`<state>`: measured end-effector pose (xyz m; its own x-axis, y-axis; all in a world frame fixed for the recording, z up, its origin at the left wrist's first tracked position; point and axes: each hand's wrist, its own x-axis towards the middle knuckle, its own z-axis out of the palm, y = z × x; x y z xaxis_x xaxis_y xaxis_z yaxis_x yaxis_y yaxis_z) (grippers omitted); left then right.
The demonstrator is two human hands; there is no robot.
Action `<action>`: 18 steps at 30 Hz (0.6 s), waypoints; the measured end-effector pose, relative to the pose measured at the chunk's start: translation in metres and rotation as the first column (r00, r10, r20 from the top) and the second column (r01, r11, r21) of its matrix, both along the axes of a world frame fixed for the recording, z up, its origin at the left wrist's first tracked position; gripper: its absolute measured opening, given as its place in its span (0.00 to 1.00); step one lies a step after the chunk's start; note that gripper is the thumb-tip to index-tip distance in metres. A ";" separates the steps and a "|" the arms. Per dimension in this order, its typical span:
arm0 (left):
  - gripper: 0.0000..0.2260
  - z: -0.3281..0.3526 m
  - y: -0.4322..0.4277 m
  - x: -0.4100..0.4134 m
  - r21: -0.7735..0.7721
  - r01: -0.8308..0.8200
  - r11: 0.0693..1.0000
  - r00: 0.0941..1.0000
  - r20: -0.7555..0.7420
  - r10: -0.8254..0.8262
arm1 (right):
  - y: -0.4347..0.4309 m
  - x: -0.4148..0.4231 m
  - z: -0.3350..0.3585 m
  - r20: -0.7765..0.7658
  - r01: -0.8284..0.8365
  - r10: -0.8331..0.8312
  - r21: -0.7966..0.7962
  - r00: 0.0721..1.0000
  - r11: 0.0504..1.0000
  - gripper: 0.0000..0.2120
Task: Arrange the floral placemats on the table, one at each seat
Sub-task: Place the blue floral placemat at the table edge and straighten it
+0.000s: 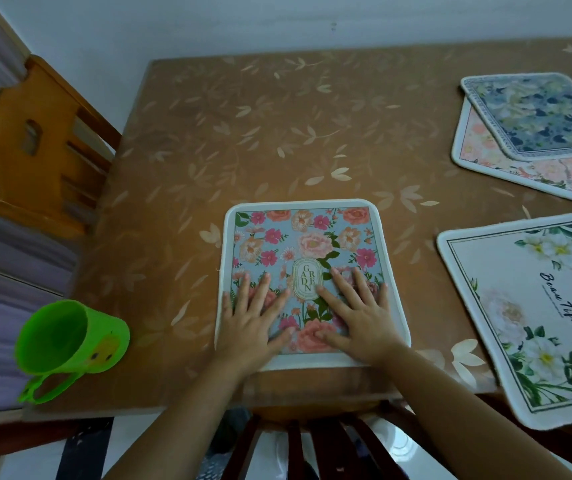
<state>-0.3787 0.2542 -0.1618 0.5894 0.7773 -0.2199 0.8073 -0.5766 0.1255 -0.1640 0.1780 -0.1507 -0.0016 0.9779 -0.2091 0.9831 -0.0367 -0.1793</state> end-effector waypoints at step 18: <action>0.25 -0.008 0.148 0.060 0.095 -0.024 0.995 0.996 0.087 0.016 | 0.146 0.052 -0.015 -0.055 0.025 -0.018 0.132 0.998 0.991 0.34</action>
<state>-0.3191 0.4023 -0.1695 0.5868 0.8044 -0.0927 0.8075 -0.5730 0.1400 -0.1124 0.3244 -0.1653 0.0122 0.9969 -0.0778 0.9711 -0.0304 -0.2366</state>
